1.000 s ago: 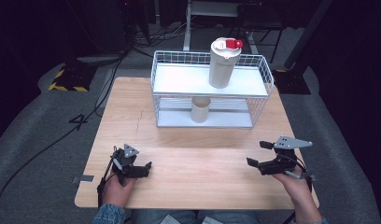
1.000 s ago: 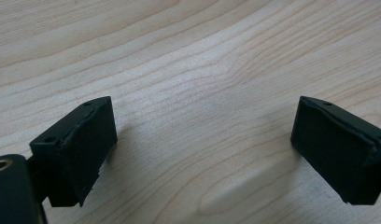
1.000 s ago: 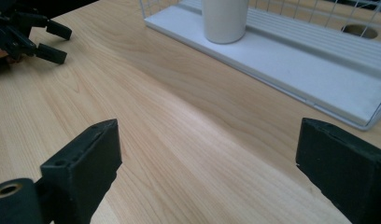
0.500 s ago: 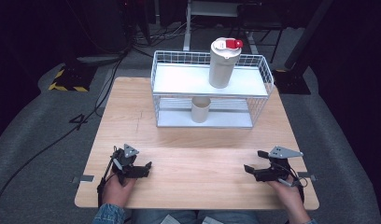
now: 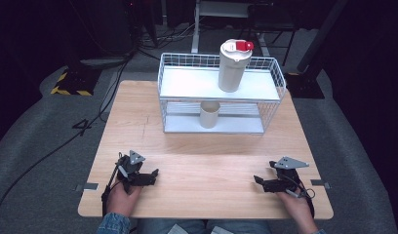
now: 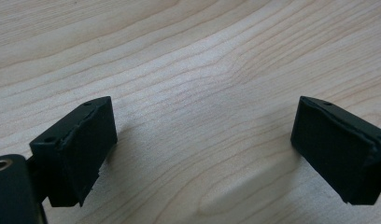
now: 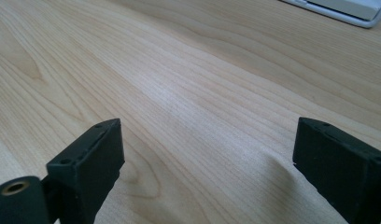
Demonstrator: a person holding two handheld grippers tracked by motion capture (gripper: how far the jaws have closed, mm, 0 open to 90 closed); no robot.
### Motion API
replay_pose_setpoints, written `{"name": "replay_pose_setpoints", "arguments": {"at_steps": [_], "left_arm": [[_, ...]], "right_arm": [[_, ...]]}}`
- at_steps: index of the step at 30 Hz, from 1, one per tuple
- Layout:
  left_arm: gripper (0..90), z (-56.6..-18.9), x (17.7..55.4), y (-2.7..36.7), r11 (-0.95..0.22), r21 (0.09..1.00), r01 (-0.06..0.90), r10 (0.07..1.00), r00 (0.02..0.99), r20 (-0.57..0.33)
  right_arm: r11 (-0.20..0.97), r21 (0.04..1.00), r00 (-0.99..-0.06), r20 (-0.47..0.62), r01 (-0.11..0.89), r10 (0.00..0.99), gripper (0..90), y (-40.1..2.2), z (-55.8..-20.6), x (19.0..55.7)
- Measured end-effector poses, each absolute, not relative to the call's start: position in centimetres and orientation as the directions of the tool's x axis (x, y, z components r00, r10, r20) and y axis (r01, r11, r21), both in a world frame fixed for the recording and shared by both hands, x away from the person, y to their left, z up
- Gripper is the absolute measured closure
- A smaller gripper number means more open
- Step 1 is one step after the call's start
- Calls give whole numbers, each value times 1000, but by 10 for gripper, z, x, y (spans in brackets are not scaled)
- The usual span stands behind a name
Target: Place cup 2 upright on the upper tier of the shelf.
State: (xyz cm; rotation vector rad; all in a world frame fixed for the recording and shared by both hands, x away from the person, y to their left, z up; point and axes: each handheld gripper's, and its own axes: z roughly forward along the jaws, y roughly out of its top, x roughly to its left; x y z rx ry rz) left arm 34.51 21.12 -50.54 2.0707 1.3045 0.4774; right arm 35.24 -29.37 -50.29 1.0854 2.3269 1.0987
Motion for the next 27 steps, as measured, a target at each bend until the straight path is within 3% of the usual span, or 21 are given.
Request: {"name": "replay_pose_setpoints", "arguments": {"at_steps": [15,19,27], "left_arm": [[74,-505,345,211,-305,681,666,897,442,-31],[74,-505,345,211,-305,681,665,896,442,-30],[74,-505,345,211,-305,681,665,896,442,-30]], "right_arm": [[432,726,-623,-5,535,782,92,-290,-505,356],[419,712,-592,-7,563,806,0,-289,-506,358],[413,708,-578,-7,574,816,0,-288,-506,359]]}}
